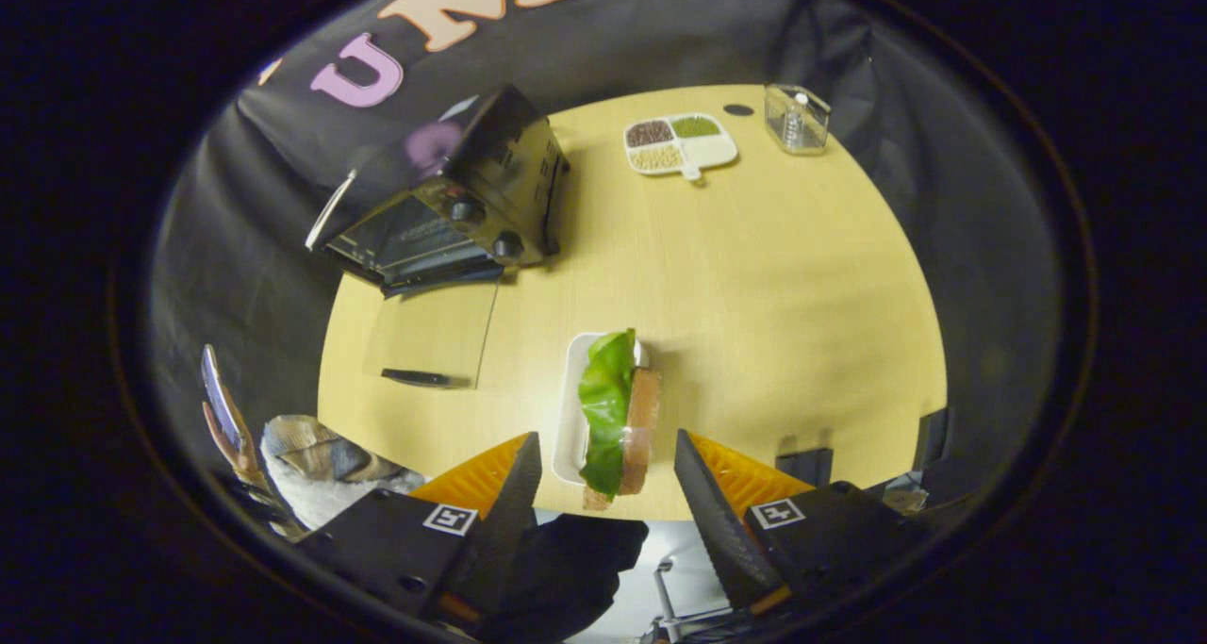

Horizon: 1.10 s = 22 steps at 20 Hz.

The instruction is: Open the toaster oven, put the food inside, and close the toaster oven door.

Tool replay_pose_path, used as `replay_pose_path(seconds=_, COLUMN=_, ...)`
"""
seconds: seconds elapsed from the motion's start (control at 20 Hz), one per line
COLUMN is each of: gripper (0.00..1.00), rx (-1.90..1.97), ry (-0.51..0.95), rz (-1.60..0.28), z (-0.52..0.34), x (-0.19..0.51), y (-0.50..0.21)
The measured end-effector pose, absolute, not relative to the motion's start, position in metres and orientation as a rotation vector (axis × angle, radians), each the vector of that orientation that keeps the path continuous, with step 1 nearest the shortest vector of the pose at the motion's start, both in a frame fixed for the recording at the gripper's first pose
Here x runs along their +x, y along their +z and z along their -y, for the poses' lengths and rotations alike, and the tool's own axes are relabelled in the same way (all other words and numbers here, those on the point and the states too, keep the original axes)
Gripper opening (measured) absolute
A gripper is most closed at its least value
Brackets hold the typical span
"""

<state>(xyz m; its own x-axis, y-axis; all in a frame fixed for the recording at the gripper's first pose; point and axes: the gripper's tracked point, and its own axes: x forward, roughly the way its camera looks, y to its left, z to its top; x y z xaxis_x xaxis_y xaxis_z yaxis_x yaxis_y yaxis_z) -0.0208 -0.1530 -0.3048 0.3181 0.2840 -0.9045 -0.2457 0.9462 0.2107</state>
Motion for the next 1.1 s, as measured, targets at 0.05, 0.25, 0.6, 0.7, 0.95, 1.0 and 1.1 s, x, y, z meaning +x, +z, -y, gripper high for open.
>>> replay_pose_path(seconds=0.05, gripper=0.82, rx=0.05, ry=0.354, rz=-1.212, z=0.151, x=-0.02, y=-0.312)
replay_pose_path(seconds=0.25, gripper=0.66, rx=0.057, ry=0.368, rz=-1.238, z=0.148, x=-0.015, y=-0.333)
replay_pose_path(seconds=0.6, gripper=0.37, rx=0.165, ry=0.281, rz=-1.337, z=0.153, x=-0.017, y=-0.342)
replay_pose_path(seconds=0.7, gripper=0.37, rx=0.167, ry=0.271, rz=-1.333, z=0.154, x=-0.018, y=-0.336)
replay_pose_path(seconds=0.95, gripper=0.37, rx=0.205, ry=0.244, rz=-1.294, z=0.15, x=-0.021, y=-0.302)
replay_pose_path(seconds=1.0, gripper=0.37, rx=0.224, ry=0.243, rz=-1.277, z=0.147, x=-0.02, y=-0.293)
replay_pose_path(seconds=1.1, gripper=0.37, rx=0.28, ry=0.236, rz=-1.247, z=0.138, x=-0.021, y=-0.274)
